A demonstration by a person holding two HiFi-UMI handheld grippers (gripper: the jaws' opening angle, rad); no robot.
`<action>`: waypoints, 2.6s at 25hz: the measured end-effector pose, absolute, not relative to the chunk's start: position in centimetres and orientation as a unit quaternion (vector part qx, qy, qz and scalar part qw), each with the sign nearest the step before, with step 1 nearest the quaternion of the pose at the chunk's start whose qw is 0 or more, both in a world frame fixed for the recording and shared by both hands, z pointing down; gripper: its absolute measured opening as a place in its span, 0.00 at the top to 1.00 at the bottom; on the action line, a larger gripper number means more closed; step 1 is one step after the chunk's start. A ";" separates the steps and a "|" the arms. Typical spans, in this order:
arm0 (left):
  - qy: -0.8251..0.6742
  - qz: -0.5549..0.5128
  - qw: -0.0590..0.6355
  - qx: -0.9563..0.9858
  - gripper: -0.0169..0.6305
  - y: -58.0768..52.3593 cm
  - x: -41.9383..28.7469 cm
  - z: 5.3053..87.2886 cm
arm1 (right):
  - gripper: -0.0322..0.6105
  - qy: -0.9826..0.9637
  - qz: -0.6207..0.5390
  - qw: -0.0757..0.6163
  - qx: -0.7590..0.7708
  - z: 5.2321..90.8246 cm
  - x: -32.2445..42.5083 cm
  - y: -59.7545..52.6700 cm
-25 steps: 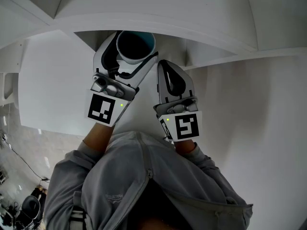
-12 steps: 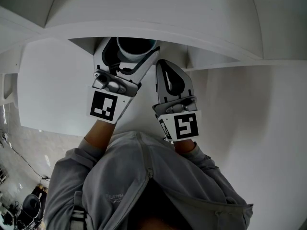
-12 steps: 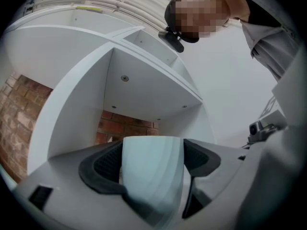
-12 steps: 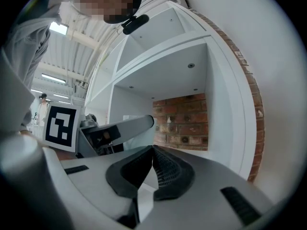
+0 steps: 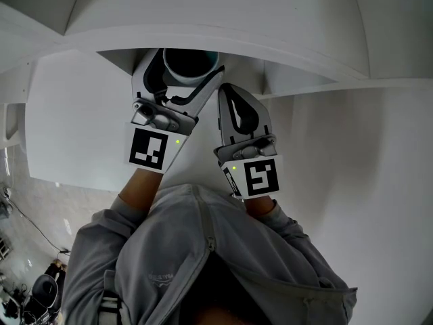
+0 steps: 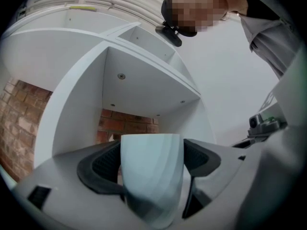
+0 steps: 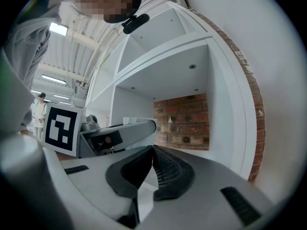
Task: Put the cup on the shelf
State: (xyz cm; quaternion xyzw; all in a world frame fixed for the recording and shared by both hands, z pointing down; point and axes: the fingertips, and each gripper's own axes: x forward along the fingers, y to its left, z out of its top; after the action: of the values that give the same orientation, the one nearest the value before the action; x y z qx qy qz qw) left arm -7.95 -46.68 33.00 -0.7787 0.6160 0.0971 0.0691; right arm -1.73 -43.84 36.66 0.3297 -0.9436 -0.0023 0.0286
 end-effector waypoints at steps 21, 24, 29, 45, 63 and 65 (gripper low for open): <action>0.647 0.084 0.055 -0.756 0.29 -44.0 -8.1 31.4 | 0.91 -0.942 -0.022 0.011 0.336 33.8 -0.6 -40.1; 0.645 0.093 0.053 -0.757 0.29 -42.1 -7.7 31.0 | 0.91 -0.942 -0.024 0.008 0.335 33.6 -0.3 -38.7; 0.645 0.087 0.055 -0.757 0.32 -39.5 -7.6 30.9 | 0.91 -0.941 -0.029 -0.002 0.338 33.1 0.1 -37.5; 0.637 0.026 0.015 -0.770 0.96 -31.2 -7.8 31.5 | 0.91 -0.938 -0.053 -0.015 0.341 30.7 -0.9 -32.0; 0.652 -0.009 0.015 -0.758 0.96 -26.0 -6.9 32.6 | 0.91 -0.923 -0.061 0.006 0.380 32.4 2.4 -28.3; 0.652 0.000 0.016 -0.758 0.96 -26.0 -6.7 32.4 | 0.91 -0.923 -0.059 0.001 0.381 32.2 2.5 -28.3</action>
State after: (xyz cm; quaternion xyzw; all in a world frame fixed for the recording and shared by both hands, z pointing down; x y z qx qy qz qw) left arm -6.71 -26.02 32.44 -0.7580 0.6521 -0.0001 0.0156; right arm 2.54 -28.28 32.24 0.3812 -0.9226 -0.0591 0.0011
